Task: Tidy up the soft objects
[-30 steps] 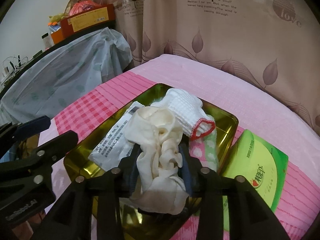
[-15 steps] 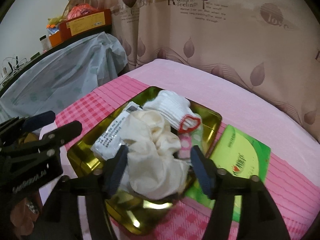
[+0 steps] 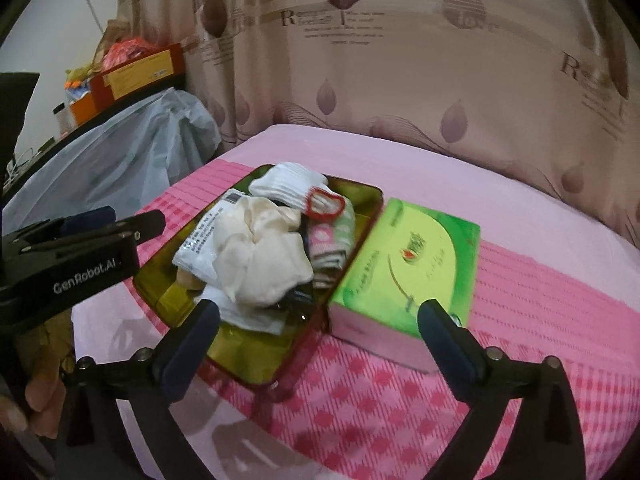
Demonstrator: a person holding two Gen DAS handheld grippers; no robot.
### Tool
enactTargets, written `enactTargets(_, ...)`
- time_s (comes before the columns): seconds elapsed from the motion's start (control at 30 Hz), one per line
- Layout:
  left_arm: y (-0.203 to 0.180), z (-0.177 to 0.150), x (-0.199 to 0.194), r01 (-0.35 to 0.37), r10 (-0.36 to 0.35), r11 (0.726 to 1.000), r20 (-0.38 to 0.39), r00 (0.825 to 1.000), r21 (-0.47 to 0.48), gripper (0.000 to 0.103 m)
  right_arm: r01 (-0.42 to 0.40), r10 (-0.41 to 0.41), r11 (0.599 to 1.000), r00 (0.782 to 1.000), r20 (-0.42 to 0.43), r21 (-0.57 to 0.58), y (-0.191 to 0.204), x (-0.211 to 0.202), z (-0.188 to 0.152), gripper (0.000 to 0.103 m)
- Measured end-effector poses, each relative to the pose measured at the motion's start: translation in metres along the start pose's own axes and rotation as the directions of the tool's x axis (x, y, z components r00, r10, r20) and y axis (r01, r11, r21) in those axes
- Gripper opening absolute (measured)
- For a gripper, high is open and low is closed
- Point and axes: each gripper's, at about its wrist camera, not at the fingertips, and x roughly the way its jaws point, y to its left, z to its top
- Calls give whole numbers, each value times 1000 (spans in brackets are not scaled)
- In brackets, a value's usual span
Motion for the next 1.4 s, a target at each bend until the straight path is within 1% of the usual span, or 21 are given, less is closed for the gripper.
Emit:
enactTargets(0.23,-10,-2,-6,5,-5,999,19,1000,34,61,24,-24,999,1000,14,31,-5,-8,-12,101)
enactTargets(0.47,-11,-2,-5,5,-5,999,16,1000,36,62,39,-39,999,999,18,7,0,-7,-12,101)
enactTargets(0.8,-12,-3,-4,8,-9,999,13,1000,38,62,26,-26,1000,1000,2,8,2,-3,-14,101)
enactTargets(1.4,-13,-3,-4,7,-8,999,12,1000,39,62,28,-28,1000,1000,-2,-3,7,-2,-16,101)
